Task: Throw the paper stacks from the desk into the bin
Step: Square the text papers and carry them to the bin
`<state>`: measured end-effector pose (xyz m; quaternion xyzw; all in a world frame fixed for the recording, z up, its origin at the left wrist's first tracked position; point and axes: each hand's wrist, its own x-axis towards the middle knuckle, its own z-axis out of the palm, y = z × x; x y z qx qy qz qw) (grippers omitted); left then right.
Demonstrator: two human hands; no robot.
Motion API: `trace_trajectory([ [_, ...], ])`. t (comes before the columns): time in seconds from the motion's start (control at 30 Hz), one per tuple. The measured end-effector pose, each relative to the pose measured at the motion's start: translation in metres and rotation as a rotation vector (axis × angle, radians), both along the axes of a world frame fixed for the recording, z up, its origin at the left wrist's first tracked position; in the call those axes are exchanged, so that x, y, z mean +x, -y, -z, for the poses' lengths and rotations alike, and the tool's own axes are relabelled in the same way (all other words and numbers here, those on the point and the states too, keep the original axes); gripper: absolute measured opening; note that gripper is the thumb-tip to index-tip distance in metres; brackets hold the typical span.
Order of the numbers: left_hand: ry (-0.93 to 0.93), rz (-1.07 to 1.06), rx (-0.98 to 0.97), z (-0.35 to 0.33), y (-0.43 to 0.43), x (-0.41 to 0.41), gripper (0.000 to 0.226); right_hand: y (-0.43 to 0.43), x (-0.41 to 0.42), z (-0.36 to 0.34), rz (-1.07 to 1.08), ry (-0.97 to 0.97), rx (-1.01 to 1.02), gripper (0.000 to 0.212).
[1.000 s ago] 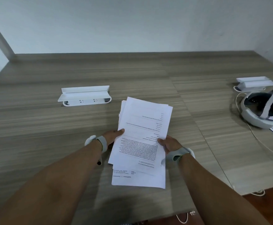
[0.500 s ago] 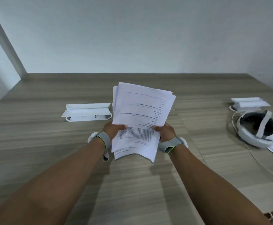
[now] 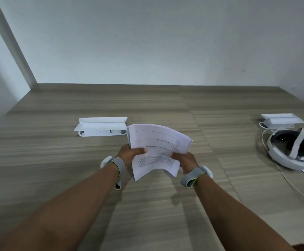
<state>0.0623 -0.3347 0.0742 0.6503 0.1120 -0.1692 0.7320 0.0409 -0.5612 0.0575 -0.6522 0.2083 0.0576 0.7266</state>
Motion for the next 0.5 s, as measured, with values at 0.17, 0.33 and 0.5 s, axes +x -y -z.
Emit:
trace_trajectory([
  [0.17,0.005,0.019,0.159,0.009,0.005,0.001,0.043,-0.001,-0.003,0.005,0.021,-0.064,-0.157,0.015],
  [0.33,0.056,0.025,0.280,0.007,0.012,0.010,0.039,0.001,-0.001,-0.001,0.058,0.005,-0.072,0.016],
  [0.5,0.042,0.049,0.280,0.012,0.014,0.005,0.040,0.006,-0.007,0.007,0.045,-0.030,-0.079,0.012],
])
